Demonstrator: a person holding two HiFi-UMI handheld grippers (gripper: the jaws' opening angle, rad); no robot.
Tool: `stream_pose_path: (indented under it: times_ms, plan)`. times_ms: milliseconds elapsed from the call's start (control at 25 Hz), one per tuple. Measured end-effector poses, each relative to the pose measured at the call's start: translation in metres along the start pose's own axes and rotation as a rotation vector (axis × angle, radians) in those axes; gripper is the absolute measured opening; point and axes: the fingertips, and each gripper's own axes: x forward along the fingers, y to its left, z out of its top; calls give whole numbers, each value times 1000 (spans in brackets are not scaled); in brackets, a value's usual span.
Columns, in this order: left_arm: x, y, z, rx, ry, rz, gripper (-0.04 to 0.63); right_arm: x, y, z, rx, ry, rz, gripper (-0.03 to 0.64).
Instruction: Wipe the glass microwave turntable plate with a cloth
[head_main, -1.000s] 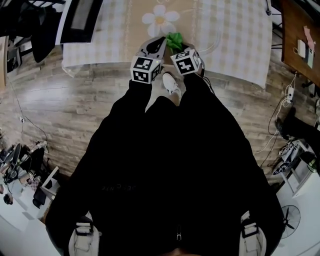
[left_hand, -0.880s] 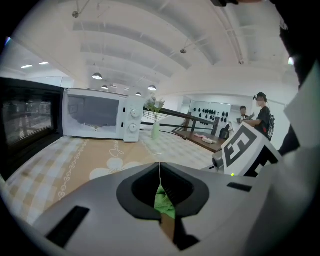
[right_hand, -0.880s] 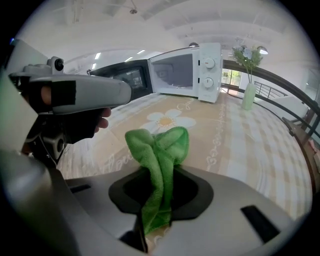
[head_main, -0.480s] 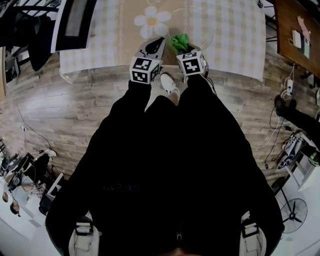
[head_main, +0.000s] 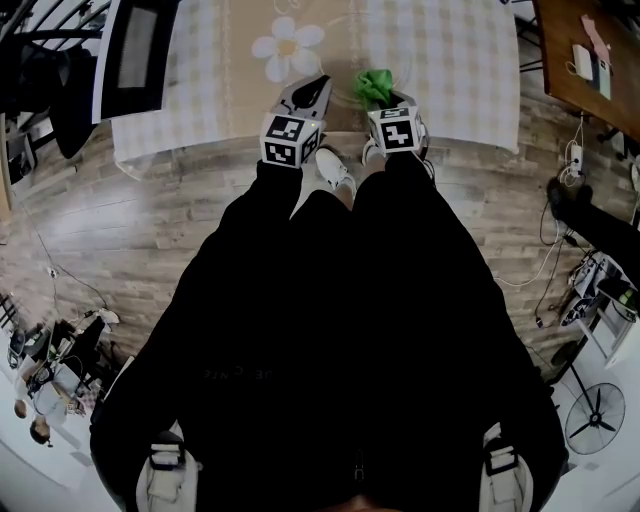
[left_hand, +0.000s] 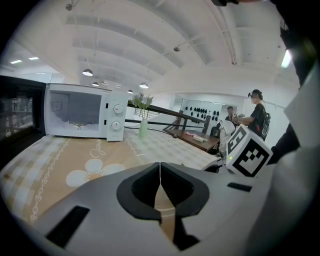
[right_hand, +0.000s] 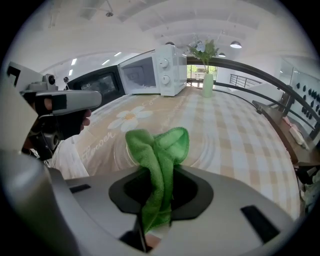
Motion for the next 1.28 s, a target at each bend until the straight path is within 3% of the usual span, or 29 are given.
stream_pose_path:
  times_ms: [680,1000,1280]
  plan:
    - [31,-45,3,26,34,-107,21,-36,-84,-13,105,-31,-119,91]
    - [13,-28,34,-27,-26,-66,21,-72,-80,50,99,-240,-13,91]
    - [-11,-25,93,-12,-138,-45,21,-114,-44,126,-18,-449,158,91]
